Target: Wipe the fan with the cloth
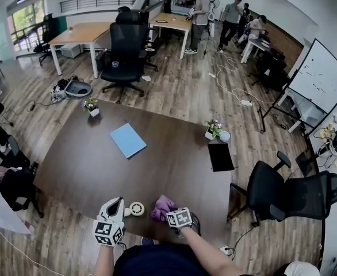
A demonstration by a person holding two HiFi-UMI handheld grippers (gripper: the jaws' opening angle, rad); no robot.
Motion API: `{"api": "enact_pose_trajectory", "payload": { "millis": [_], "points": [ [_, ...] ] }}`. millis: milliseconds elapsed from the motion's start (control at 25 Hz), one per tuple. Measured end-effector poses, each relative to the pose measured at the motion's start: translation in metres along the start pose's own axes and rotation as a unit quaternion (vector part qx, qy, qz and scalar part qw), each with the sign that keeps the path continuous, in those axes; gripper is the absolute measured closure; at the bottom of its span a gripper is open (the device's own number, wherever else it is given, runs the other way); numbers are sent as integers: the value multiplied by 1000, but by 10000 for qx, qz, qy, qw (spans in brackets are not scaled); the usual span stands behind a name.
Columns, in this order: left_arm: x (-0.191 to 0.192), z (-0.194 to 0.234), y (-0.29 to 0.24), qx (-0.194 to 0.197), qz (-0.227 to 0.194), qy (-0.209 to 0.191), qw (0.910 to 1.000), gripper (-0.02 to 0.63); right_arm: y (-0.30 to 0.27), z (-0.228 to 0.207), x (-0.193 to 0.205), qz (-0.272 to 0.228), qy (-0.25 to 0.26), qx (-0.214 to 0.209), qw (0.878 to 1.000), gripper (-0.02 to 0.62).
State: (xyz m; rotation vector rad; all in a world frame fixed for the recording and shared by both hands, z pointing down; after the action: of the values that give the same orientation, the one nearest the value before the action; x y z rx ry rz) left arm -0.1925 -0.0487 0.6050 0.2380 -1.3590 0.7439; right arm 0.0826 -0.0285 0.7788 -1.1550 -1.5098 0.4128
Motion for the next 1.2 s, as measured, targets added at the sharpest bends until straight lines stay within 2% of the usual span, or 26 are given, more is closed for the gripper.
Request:
{"api": "enact_pose_trajectory", "payload": {
  "millis": [280, 400, 480, 600, 760, 1040, 1200],
  "points": [
    [-3, -8, 15, -124, -128, 152, 9997, 609, 0, 1, 0, -56, 33, 3, 10000, 451],
    [-7, -10, 21, -188, -195, 177, 9995, 611, 3, 2, 1, -184, 63, -72, 9998, 417],
    [-7, -12, 23, -217, -204, 134, 9995, 611, 4, 1, 1, -248, -107, -251, 9993, 369],
    [-5, -11, 24, -291, -221, 149, 9992, 611, 11, 1, -5, -375, -206, -374, 9984, 239],
    [-4, -5, 27, -458, -260, 186, 9984, 610, 26, 3, -21, -842, -176, -444, 9953, 199],
    [-10, -6, 27, -511, -342, 144, 9980, 610, 75, 9, -48, -1764, 59, -257, 9840, 196],
    [-15, -8, 29, -519, -405, 150, 9977, 611, 104, 21, -61, -2192, 262, -44, 9753, 263]
  ]
}}
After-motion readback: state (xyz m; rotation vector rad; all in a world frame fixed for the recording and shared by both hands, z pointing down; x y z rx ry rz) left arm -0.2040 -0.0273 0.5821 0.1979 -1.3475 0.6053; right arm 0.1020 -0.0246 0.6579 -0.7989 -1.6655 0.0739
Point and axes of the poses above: the fingertips, and each gripper's own axes: y backward along the fingers, z to its left, x out of its underside, the point moved 9 cm from there along y, backward along the fingers, and after that the axes turned 3 degrees about y, right-handed, at the moved point
